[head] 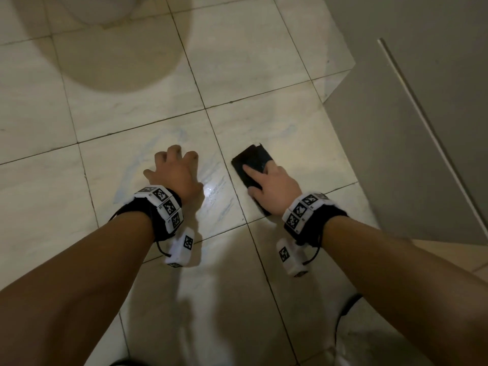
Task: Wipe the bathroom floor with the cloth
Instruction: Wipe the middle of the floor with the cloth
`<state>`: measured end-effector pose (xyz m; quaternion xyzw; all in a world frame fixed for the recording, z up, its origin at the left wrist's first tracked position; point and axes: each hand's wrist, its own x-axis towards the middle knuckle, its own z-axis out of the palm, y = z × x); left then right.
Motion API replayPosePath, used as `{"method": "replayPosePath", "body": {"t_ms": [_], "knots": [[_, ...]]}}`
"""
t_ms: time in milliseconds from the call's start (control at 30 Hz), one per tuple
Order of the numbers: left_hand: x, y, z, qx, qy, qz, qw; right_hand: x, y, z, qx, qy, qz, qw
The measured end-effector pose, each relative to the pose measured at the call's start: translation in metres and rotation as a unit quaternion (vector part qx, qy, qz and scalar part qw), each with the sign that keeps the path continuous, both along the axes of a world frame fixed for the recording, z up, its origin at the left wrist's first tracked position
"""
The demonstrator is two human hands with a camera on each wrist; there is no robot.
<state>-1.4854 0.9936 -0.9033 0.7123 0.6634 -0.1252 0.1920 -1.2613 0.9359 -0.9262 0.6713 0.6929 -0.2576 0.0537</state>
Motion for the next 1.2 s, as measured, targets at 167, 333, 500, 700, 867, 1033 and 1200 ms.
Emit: {"method": "replayPosePath", "body": {"t_ms": [167, 333, 500, 700, 867, 1033, 1200], "knots": [[-0.006, 0.007, -0.005, -0.015, 0.015, -0.023, 1.0, -0.043, 0.01, -0.009, 0.011, -0.003, 0.023, 1.0], [-0.007, 0.006, -0.009, -0.009, 0.014, -0.032, 0.999, -0.051, 0.028, -0.012, 0.018, -0.025, 0.024, 0.999], [-0.007, 0.008, -0.012, 0.005, 0.015, -0.039, 0.999, -0.057, 0.062, -0.014, 0.033, -0.038, -0.012, 0.999], [-0.009, 0.008, -0.016, 0.011, 0.009, -0.041, 0.999, -0.041, 0.1, -0.017, 0.045, -0.029, -0.026, 0.998], [-0.012, 0.01, -0.015, 0.002, 0.016, -0.044, 0.999, 0.016, 0.117, -0.014, 0.053, -0.036, -0.096, 0.993], [-0.011, 0.01, -0.016, 0.009, 0.012, -0.039, 0.999, 0.088, 0.119, -0.009, 0.025, -0.077, -0.181, 0.98], [-0.011, 0.008, -0.017, 0.013, 0.016, -0.041, 0.999, 0.099, 0.118, -0.007, 0.008, -0.095, -0.211, 0.973]]}}
